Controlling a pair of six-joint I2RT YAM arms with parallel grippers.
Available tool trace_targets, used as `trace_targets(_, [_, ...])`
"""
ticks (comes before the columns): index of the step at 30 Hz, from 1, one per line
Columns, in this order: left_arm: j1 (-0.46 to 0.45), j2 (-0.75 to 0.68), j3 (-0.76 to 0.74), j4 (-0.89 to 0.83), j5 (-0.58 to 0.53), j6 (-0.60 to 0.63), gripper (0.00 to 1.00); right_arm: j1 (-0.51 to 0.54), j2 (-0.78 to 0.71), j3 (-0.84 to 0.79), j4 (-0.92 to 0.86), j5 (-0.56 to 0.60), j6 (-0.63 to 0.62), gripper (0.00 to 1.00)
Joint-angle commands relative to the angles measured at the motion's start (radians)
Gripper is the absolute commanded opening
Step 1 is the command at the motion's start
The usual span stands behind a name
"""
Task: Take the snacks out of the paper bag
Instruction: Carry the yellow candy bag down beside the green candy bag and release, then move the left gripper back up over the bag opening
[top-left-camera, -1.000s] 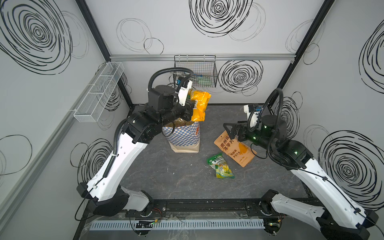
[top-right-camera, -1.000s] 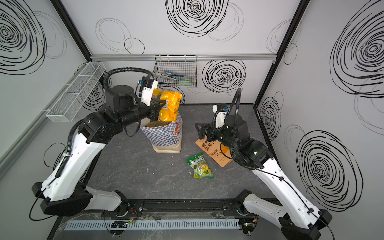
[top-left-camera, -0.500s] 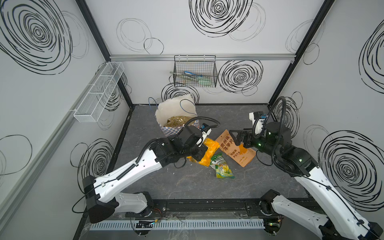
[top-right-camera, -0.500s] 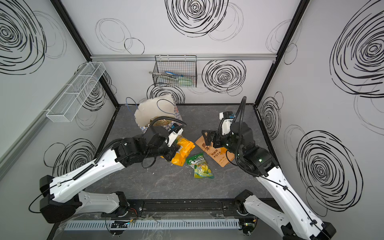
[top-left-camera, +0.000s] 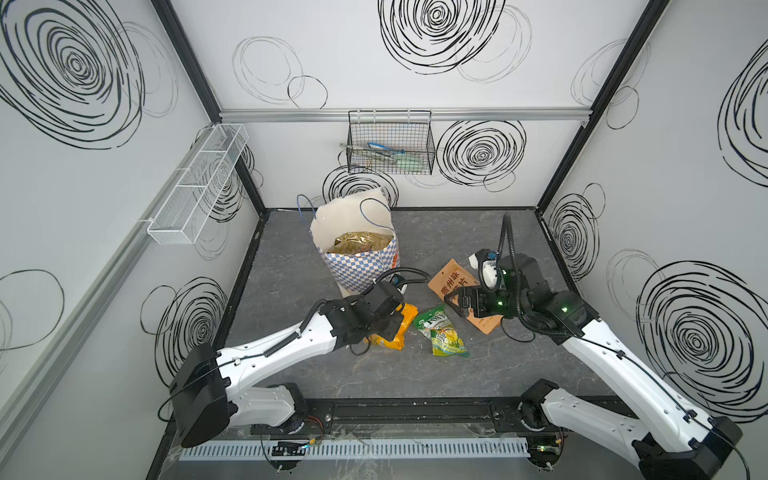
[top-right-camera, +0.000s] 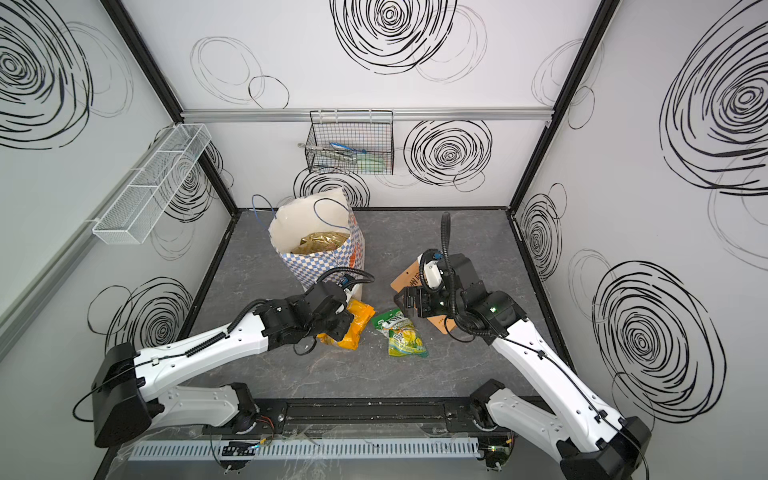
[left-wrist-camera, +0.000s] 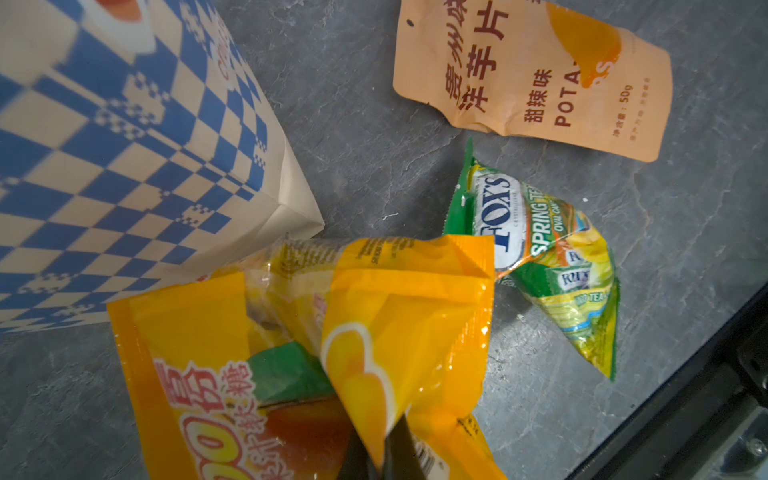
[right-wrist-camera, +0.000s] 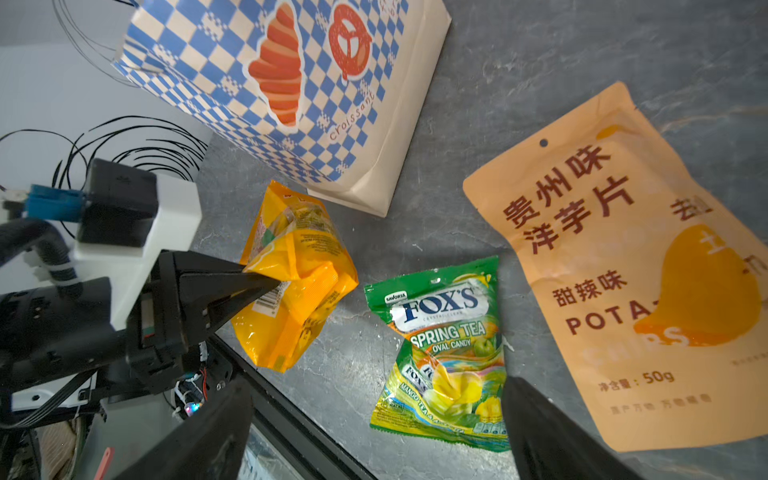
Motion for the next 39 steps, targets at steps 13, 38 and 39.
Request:
trace_targets(13, [0.044,0.096,-0.123,0.319,0.06,-0.04,0.16,0.002,0.005,-0.069,0.049,-0.066,0.049,0.97])
trace_targets(38, [0.176,-0.084,0.385,0.094,-0.01,0.067,0.76,0.198,0.029,0.081,0.129,0.079,0.067,0.97])
trace_targets(39, [0.196,-0.078,0.411,0.093,-0.008,0.079,0.76,0.203,0.033,0.078,0.133,0.08,0.073,0.97])
